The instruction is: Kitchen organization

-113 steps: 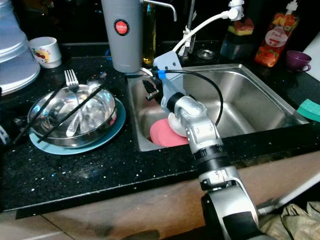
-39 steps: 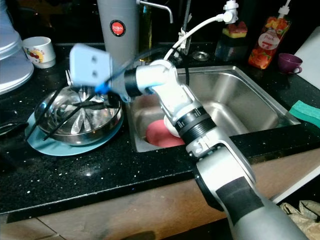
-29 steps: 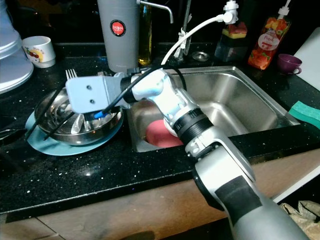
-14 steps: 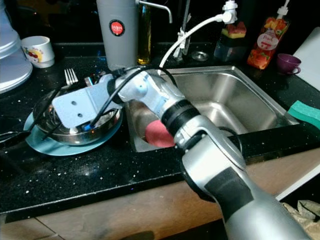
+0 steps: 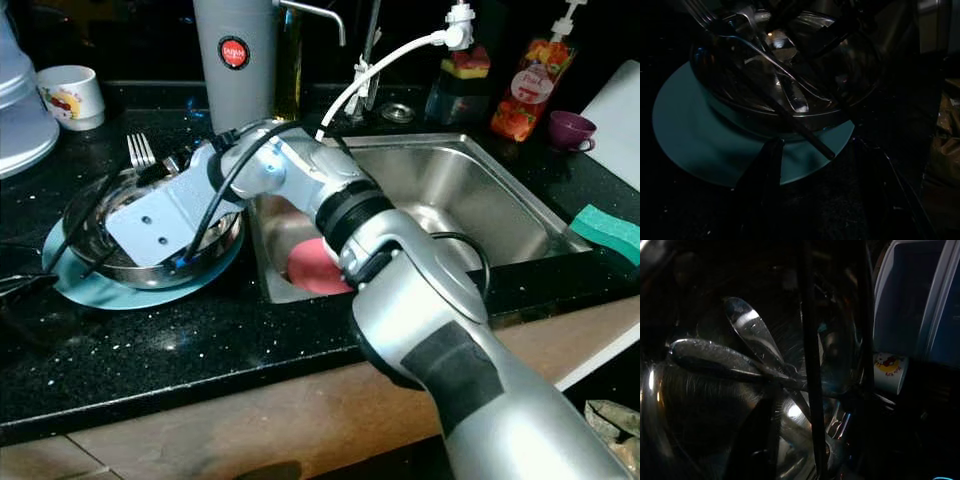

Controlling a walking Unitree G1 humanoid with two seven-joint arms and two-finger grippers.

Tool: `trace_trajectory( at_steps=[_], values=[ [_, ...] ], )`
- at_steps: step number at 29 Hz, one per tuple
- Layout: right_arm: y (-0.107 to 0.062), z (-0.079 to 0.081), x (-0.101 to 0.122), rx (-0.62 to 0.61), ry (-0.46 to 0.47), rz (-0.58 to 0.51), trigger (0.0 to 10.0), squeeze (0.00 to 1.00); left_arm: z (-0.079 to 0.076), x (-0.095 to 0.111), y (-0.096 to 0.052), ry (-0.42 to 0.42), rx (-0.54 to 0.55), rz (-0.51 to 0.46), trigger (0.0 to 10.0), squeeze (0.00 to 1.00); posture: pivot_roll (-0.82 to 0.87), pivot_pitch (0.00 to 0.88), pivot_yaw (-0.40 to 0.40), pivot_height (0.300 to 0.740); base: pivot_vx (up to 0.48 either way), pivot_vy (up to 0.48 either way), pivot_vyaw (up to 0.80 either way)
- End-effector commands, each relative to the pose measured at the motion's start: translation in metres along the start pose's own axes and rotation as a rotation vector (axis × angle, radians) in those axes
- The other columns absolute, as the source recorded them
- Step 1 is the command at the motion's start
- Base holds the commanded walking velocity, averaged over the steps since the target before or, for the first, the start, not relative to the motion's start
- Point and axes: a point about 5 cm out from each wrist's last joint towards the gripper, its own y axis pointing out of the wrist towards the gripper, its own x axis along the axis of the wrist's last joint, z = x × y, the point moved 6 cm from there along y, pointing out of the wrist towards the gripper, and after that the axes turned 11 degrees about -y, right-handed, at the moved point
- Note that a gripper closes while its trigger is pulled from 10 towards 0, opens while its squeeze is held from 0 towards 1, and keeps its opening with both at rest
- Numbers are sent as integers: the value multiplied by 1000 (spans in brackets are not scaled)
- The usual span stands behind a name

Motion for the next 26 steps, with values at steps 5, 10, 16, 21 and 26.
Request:
trace_trajectory(
  at_steps=[5,10,16,21,26],
  values=[
    [1,2,-1,22,-42,6,1373,0,-5,4,-3,26,-5,17,10000,0,45,113,-130,740,0,0,0],
    [1,6,-1,33,-51,7,0,0,-4,4,-3,28,1,16,10000,0,44,112,-129,740,0,0,0],
    [1,10,-2,44,-56,7,0,0,-4,4,-4,31,5,15,10000,0,44,110,-128,740,0,0,0],
    [0,7,-2,33,-53,3,0,0,-2,5,-3,36,8,16,10000,0,45,108,-125,740,0,0,0],
    [-2,1,0,17,-56,-12,0,0,-1,5,-3,40,8,14,10000,0,45,105,-124,740,0,0,0]
  ],
)
